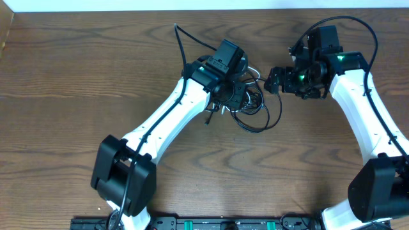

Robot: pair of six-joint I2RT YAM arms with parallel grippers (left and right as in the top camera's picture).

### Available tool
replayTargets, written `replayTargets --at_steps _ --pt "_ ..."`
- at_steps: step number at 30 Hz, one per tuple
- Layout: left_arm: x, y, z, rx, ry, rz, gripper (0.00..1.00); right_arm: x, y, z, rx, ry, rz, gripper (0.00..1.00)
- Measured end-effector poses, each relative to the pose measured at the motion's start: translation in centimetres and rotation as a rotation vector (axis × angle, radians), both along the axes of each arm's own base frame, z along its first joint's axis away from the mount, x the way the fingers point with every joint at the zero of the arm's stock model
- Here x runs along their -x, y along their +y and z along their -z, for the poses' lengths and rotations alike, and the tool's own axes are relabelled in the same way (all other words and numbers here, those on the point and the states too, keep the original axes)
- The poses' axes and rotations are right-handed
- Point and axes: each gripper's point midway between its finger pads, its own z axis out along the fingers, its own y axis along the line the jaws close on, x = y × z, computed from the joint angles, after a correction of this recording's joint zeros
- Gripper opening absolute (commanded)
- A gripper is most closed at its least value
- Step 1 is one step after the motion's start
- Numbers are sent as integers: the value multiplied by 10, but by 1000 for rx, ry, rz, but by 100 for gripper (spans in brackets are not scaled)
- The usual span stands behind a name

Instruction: Untangle cables

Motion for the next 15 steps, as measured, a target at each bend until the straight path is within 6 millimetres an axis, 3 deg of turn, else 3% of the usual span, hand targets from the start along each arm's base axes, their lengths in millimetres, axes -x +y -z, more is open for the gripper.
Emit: replayTargets --at_steps 9,15 --pt "-28 1 41 -94 -59 8 51 0 0 0 0 0 0 99" --pt "-36 2 43 -107 -90 5 50 0 0 0 0 -1 0 99"
